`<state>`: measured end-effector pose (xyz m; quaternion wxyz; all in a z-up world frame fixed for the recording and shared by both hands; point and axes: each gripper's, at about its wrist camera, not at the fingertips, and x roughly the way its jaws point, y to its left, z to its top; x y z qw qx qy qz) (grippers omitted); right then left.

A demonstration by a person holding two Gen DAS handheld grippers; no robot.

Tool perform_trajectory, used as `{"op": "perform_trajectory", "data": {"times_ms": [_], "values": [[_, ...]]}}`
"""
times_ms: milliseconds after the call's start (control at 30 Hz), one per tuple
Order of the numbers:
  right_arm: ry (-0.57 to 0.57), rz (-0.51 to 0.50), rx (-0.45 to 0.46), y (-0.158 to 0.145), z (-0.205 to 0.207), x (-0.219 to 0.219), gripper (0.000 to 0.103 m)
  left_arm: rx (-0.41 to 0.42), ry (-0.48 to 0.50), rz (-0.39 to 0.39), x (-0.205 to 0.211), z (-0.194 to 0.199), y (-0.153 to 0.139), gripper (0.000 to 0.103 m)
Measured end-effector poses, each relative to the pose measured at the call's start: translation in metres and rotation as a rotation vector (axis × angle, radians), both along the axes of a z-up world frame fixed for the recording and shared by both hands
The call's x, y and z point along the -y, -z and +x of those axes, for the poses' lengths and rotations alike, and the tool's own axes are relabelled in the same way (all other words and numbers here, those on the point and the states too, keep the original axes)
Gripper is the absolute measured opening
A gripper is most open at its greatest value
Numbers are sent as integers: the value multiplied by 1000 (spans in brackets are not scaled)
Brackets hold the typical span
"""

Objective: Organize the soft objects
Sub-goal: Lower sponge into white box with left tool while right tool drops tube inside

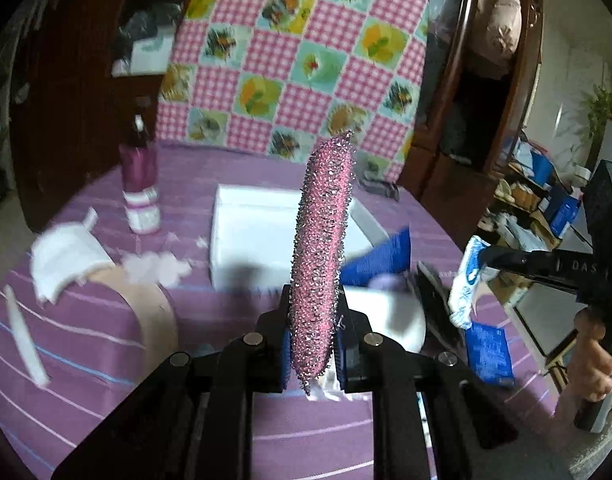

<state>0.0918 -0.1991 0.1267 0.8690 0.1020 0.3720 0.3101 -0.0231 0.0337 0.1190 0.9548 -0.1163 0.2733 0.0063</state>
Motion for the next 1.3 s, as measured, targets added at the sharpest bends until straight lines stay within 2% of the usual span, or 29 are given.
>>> {"op": "perform_trajectory", "data": {"times_ms": [200,367,533,667,733,800,867,933,1000,1100,1200,1300], "values": [[67,82,-39,-52,35,4,2,39,13,10,-7,24,-67,15],[124,199,-92,-56,81,5,2,59,74,-42,-5,71,-81,15],[139,231,-153,-25,125,-3,2,18,84,-97,-8,127,-58,15],[158,179,-174,13,151,-13,2,-75,88,-154,-19,168,-19,15],[194,122,-229,33,166,-18,2,-118,66,-158,-23,179,2,15],[209,138,-284,50,174,-19,2,-202,43,-177,-29,193,27,15],[193,115,-336,66,182,-25,2,-235,55,-182,-34,196,44,15],[199,83,-355,77,185,-30,2,-284,36,-192,-41,199,62,15],[193,38,-372,86,188,-38,2,-342,37,-240,-48,200,80,15],[174,3,-406,96,189,-44,2,-364,9,-245,-54,199,90,15],[168,-40,-399,96,185,-48,2,-362,13,-258,-56,198,88,15],[182,-63,-387,91,181,-46,2,-358,10,-207,-50,197,84,15]]}}
